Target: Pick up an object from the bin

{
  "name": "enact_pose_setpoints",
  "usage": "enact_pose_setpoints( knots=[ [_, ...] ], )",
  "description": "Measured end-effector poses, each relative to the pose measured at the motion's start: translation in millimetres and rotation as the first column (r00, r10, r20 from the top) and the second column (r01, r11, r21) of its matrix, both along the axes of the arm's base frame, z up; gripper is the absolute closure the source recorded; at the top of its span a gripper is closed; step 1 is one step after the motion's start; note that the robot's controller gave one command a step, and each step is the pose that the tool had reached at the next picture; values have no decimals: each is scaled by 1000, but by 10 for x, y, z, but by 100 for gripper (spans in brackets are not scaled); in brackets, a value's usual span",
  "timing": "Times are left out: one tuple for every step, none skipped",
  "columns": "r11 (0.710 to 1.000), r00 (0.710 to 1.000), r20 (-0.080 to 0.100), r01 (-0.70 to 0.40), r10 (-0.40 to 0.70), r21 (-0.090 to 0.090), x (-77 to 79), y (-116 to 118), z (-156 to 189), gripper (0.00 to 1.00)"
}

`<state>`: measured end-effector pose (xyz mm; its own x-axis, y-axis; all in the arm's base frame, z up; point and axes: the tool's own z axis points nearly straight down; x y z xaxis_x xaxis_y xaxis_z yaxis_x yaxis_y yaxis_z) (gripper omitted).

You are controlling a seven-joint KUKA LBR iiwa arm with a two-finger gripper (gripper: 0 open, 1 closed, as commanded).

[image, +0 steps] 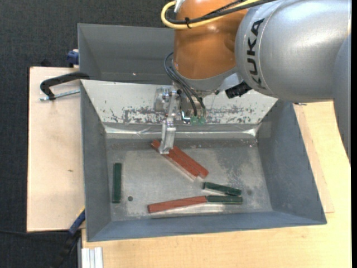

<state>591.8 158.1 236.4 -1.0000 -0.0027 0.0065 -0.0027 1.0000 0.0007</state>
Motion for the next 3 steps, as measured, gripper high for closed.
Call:
enact_pose_setpoints(
  knots=[
    [1000, 1000, 9, 2, -2, 1, 17, -8, 48, 0],
    [996, 996, 13, -91, 91, 1, -196, -131, -305, 0],
    [979, 979, 2, -203, 203, -1, -704, -537, -1048, 0]
  ],
)
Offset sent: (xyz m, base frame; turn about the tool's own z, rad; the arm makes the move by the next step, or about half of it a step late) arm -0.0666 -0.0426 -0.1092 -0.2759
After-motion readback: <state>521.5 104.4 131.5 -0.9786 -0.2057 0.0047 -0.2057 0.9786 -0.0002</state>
